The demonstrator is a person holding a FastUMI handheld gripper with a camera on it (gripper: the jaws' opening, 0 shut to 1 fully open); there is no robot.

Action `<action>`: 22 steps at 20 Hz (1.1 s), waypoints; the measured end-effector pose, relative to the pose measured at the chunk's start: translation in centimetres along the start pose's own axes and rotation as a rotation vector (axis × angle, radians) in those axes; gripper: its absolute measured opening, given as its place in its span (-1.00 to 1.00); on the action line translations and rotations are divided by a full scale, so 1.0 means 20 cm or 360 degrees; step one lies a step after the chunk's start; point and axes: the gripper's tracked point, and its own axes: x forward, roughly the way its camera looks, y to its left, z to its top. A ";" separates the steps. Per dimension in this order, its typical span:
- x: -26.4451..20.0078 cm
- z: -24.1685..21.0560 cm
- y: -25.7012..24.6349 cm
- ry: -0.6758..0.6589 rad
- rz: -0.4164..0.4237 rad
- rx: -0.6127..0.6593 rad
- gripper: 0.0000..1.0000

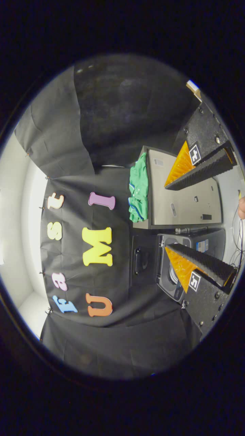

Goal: Put the clothes into the washing machine and then close the washing machine lid.

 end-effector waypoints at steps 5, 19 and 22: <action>0.09 0.09 -0.01 -0.0042 -0.0018 -0.0020 0.96; 1.03 0.50 -0.46 0.0203 -0.0034 0.0034 0.96; 1.29 0.52 -0.52 0.0343 0.0002 -0.0017 0.96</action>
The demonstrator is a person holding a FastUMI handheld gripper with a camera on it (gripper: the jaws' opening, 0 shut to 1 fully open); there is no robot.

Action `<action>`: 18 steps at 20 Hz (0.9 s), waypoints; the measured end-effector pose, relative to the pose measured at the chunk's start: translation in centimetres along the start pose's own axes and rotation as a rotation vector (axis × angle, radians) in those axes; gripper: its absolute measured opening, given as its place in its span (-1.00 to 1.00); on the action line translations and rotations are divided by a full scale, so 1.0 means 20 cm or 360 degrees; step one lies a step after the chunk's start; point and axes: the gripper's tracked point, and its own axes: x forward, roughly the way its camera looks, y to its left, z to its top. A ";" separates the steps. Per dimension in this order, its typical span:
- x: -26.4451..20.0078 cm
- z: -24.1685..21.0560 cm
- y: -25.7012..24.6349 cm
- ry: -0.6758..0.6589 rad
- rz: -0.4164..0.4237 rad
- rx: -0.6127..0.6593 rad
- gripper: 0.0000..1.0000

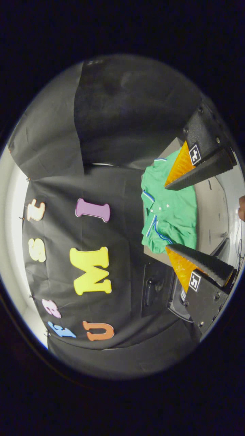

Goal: Put the clothes into the washing machine and then close the washing machine lid.

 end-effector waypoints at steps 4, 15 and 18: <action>0.30 0.09 -0.06 0.0161 0.0037 -0.0116 0.96; 0.78 -0.03 -0.12 0.0604 0.0148 -0.0111 0.96; 0.84 -0.15 -0.15 0.0735 0.0117 -0.0068 0.96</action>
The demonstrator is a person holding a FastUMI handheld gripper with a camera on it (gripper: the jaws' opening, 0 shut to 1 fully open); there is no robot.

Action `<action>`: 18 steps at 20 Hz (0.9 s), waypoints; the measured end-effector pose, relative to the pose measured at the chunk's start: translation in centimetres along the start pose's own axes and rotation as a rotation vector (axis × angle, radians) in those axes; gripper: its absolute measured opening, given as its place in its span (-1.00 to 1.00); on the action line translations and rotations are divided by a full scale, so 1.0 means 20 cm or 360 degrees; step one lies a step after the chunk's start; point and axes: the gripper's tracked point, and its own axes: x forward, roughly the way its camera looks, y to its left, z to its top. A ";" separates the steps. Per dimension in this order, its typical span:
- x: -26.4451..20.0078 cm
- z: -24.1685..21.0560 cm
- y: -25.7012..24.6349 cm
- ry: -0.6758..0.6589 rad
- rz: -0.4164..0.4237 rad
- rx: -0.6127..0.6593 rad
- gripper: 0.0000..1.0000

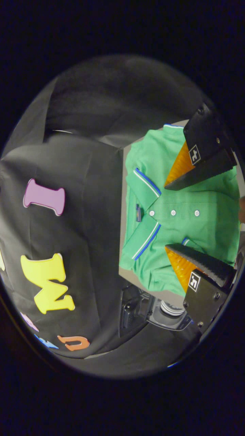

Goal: Put the clothes into the washing machine and then close the washing machine lid.

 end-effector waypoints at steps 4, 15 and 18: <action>0.05 -0.04 -0.01 0.0034 0.0030 0.0007 0.98; 0.02 -0.04 0.08 0.0120 0.0082 0.0097 -0.48; 0.01 -0.05 0.08 0.0132 0.0085 0.0150 -0.87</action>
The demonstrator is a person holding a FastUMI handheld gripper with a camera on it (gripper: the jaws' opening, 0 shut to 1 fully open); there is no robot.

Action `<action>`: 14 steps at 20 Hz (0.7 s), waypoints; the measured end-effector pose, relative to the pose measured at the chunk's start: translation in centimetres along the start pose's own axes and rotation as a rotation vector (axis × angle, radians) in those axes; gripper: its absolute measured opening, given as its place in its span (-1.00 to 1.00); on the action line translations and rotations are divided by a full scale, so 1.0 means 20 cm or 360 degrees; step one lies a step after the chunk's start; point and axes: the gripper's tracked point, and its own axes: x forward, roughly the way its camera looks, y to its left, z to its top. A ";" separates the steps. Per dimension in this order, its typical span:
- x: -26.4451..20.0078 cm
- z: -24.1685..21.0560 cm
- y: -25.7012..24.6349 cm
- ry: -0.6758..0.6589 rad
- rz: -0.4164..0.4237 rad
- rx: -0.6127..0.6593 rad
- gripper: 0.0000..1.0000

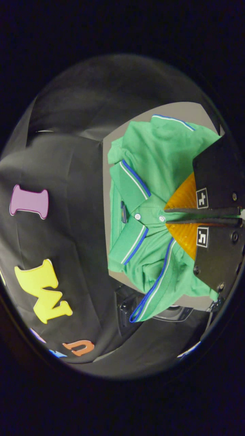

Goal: Put the clothes into the washing machine and then close the washing machine lid.

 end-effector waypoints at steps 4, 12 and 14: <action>-0.06 0.04 0.01 -0.0038 -0.0029 -0.0047 -0.87; -0.35 0.27 0.17 -0.0181 0.0091 -0.0046 -0.88; -0.42 0.32 0.23 -0.0219 0.0130 -0.0055 -0.88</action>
